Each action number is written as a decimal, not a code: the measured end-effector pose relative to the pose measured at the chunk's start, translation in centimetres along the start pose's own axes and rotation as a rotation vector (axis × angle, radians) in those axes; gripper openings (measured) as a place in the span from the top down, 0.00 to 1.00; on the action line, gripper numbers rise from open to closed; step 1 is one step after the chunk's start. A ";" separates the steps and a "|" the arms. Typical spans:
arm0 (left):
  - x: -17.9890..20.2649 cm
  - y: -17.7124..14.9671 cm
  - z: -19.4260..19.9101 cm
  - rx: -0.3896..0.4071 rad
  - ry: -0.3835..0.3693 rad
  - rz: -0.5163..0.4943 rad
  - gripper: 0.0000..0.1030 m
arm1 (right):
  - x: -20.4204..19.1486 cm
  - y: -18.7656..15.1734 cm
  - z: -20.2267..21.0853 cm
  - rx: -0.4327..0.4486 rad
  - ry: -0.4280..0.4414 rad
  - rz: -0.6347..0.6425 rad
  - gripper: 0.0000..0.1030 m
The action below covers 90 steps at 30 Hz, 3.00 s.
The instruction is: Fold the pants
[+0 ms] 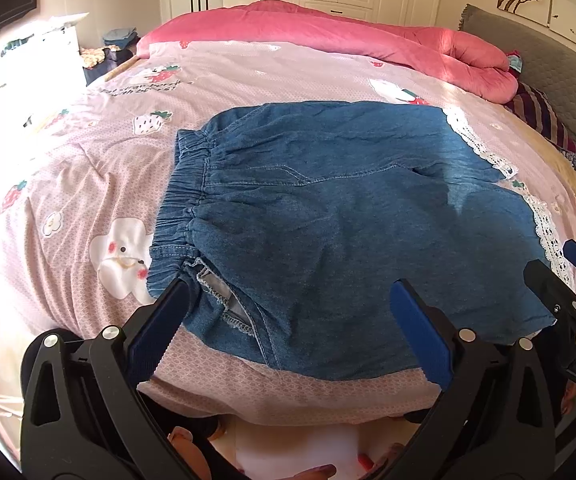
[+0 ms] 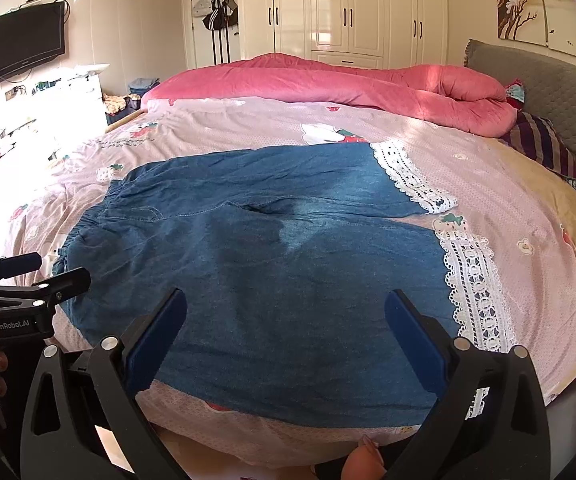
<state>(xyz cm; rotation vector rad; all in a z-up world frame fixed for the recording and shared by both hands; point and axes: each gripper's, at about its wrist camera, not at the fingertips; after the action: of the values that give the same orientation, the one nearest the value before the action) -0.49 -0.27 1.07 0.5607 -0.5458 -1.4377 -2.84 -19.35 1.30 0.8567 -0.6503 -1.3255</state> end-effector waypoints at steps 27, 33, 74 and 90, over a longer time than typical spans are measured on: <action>0.1 -0.2 0.0 0.010 0.002 -0.009 0.08 | 0.0 -0.1 0.1 -0.003 -0.015 0.007 0.04; 0.0 -0.1 -0.1 0.008 -0.003 -0.009 0.08 | -0.1 -0.1 -0.1 -0.006 -0.015 0.008 0.04; -9.3 13.7 -12.1 -0.021 0.081 -0.079 0.08 | 1.2 10.8 -12.5 -0.147 0.124 0.095 0.04; -7.4 15.6 -19.4 -0.115 -0.098 -0.247 0.89 | -1.9 18.0 -23.2 -0.252 0.208 0.323 0.04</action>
<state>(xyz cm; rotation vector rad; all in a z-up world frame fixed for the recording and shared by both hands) 23.52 8.50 -3.43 0.4797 -0.4791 -1.7270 25.86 -13.23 3.69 0.6423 -0.4262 -0.9863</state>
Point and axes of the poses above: each gripper's, at about its wrist camera, not at the fingertips, and z roughly against the way its jaws point, x to its right, y to its top, and after that the axes turned 2 degrees about y, right-handed
